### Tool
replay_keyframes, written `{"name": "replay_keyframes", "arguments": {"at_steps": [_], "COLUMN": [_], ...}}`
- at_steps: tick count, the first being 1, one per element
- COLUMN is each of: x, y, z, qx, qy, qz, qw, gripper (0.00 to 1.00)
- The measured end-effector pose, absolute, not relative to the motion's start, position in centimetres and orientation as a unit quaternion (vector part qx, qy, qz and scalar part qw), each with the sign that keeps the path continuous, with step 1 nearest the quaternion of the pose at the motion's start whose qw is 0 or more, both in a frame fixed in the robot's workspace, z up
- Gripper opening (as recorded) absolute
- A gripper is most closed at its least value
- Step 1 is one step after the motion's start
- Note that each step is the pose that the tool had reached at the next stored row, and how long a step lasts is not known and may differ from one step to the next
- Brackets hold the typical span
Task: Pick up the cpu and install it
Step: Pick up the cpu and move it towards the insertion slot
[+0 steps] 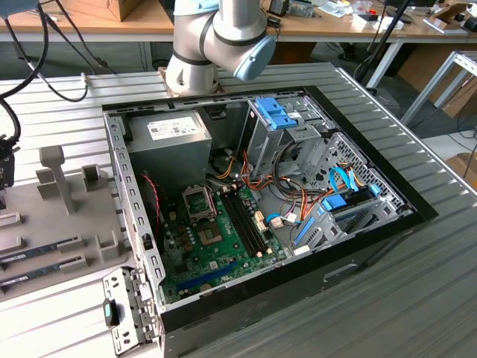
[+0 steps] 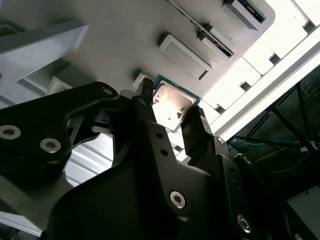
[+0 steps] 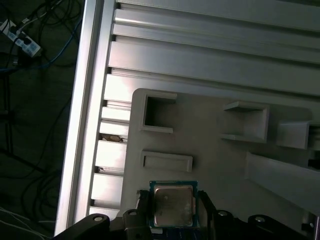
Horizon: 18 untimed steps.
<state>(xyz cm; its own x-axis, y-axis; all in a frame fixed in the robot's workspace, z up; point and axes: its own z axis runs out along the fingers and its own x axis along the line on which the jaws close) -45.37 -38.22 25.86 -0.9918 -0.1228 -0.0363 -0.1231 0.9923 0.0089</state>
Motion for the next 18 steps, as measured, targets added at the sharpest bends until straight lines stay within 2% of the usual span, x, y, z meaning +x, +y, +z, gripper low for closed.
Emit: {"name": "replay_keyframes", "arguments": {"at_steps": [18], "x": [-45.4], "y": [-38.2], "z": [27.4], "qx": [-0.062], "qy": [0.998], "qz": [0.006], "qw": [0.018], "gripper": [0.47]}}
